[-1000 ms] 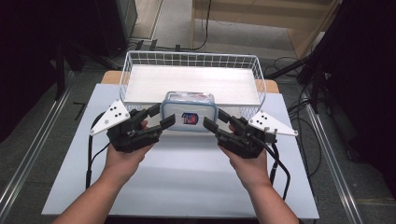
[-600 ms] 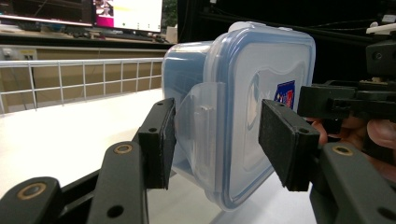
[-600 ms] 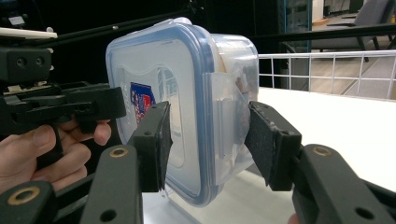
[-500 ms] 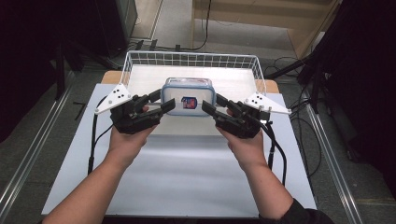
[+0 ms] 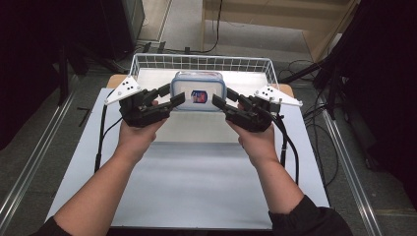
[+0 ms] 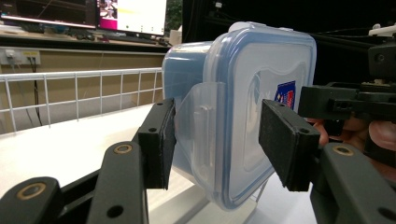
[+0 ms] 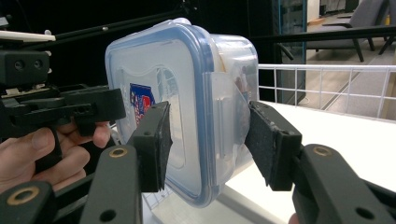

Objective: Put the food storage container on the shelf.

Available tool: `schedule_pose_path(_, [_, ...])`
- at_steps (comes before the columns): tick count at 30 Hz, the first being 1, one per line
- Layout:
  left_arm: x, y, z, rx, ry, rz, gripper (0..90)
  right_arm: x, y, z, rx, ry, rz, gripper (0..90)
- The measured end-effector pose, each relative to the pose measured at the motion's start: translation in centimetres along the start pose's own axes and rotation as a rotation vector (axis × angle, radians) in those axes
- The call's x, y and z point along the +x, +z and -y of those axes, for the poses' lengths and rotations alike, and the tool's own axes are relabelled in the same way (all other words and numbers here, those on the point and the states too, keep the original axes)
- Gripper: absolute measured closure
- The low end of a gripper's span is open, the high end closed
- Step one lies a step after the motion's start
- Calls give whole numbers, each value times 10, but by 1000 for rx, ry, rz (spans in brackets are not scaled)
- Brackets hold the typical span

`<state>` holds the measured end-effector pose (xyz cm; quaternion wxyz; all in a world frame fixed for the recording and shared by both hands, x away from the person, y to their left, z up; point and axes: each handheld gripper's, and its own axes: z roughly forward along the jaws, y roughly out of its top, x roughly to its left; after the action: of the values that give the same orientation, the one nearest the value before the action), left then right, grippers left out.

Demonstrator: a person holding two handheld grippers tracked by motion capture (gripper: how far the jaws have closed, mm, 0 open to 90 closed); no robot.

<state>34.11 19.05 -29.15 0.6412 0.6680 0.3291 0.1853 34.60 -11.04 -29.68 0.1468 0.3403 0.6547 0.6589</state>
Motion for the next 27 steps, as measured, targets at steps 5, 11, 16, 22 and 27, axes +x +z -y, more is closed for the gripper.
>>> schedule_pose_path(5, [5, 7, 0, 0, -21, 1, 477, -6, 5, -4, 5, -4, 9, 514])
schedule_pose_path(11, [9, 12, -4, 33, -92, 13, 479, -13, 7, -12, 54, 23, 2, 518])
schedule_pose_path(16, [14, 15, -9, 74, -146, 19, 487, -21, 9, -15, 93, 88, -11, 520])
schedule_pose_path(22, [21, 16, -14, 97, -230, 39, 509, -29, 13, -18, 134, 190, -41, 527])
schedule_pose_path(27, [28, 18, -14, 133, -278, 58, 509, -36, 15, -20, 168, 234, -69, 548])
